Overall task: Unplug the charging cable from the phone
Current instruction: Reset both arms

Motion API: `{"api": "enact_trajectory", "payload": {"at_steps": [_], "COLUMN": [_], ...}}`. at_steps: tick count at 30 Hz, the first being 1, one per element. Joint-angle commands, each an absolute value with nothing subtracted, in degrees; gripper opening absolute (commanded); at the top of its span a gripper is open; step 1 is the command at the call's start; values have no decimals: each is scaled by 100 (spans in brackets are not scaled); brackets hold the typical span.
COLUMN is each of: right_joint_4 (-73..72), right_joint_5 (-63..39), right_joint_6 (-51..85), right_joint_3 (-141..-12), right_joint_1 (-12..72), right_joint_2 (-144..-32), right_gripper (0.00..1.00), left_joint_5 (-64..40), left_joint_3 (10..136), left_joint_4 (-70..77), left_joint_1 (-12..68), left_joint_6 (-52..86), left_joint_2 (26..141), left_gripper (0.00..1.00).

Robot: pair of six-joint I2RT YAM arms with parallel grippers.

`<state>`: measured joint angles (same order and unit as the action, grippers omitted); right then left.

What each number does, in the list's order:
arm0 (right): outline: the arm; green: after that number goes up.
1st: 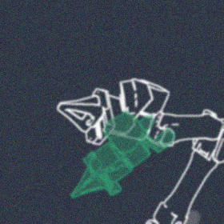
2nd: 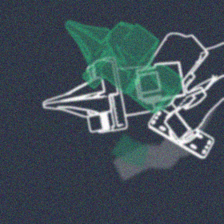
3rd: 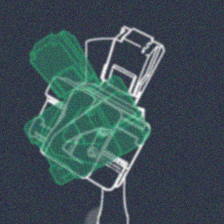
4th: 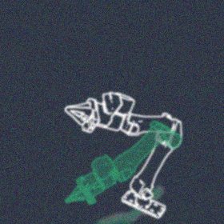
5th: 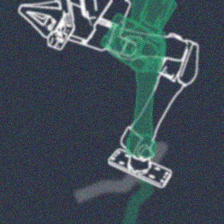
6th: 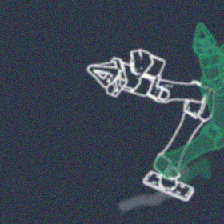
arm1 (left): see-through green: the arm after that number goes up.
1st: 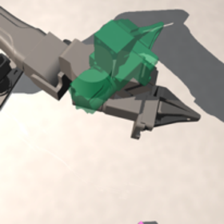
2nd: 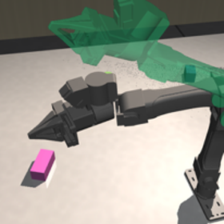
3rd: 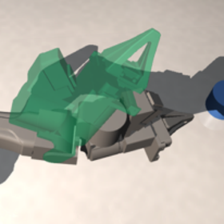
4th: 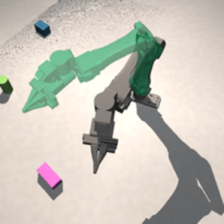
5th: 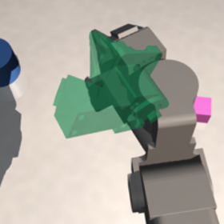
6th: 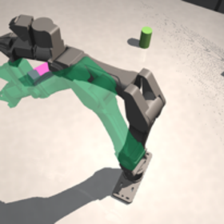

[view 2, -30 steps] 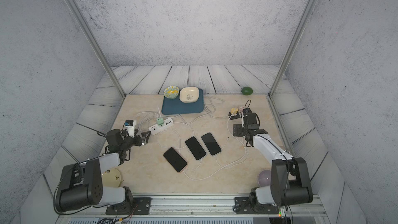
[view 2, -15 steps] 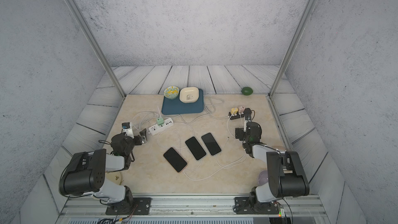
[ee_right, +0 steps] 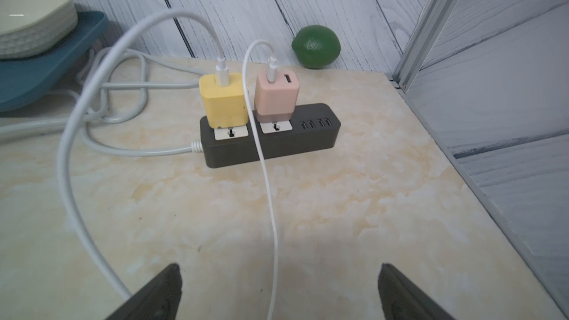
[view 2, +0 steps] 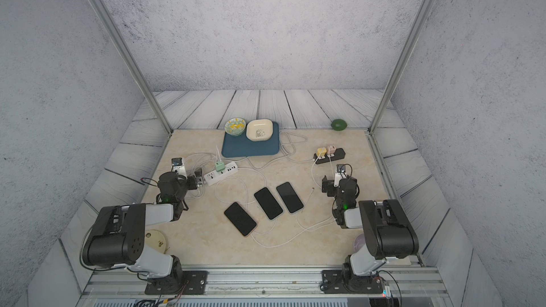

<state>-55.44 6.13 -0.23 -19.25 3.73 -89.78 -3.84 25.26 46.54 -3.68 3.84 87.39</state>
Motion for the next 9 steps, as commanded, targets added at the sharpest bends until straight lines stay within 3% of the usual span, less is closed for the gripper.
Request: {"api": "enact_trajectory", "payload": {"at_steps": [1, 9], "right_joint_4": [-5703, -5275], "right_joint_5": [628, 697], "right_joint_6": [0, 43], "right_joint_3": [-2016, -2253], "right_joint_1": [367, 360], "right_joint_2": [-8991, -9001], "right_gripper": [99, 99], "left_joint_5": [-239, -142], "left_joint_3": [2572, 2601], "left_joint_4": [4456, 4421], "left_joint_1": [-352, -297], "left_joint_6": [290, 263], "left_joint_2": [8736, 8744], "left_gripper": [98, 98]}}
